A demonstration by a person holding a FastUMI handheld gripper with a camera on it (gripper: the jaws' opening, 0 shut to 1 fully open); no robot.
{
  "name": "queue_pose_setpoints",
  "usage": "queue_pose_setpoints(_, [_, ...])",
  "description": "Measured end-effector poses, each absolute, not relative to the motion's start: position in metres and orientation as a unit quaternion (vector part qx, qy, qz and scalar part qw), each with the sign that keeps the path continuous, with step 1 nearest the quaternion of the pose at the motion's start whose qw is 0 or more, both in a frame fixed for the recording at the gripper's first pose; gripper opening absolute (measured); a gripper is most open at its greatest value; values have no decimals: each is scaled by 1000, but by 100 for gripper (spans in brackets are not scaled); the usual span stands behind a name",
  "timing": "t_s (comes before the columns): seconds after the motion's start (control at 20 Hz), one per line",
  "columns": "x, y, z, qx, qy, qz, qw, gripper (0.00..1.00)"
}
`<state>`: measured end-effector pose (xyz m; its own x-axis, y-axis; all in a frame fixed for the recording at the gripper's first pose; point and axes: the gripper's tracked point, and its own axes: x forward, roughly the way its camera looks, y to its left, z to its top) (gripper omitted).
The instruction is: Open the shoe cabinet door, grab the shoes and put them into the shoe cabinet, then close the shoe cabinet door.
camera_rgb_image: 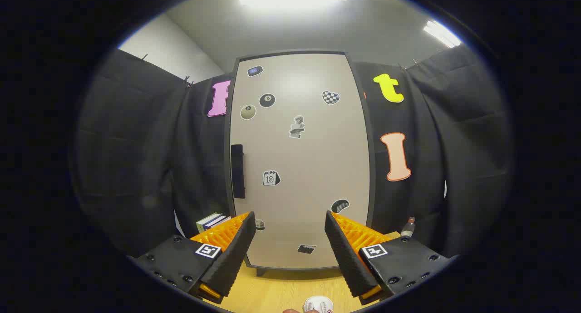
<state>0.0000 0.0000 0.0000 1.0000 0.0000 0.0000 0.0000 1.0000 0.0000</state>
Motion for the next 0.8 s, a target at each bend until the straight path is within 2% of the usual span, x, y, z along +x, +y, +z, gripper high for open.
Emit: queue_pose_setpoints(0.8, [-28,6,-6,-13,5,5,1000,97])
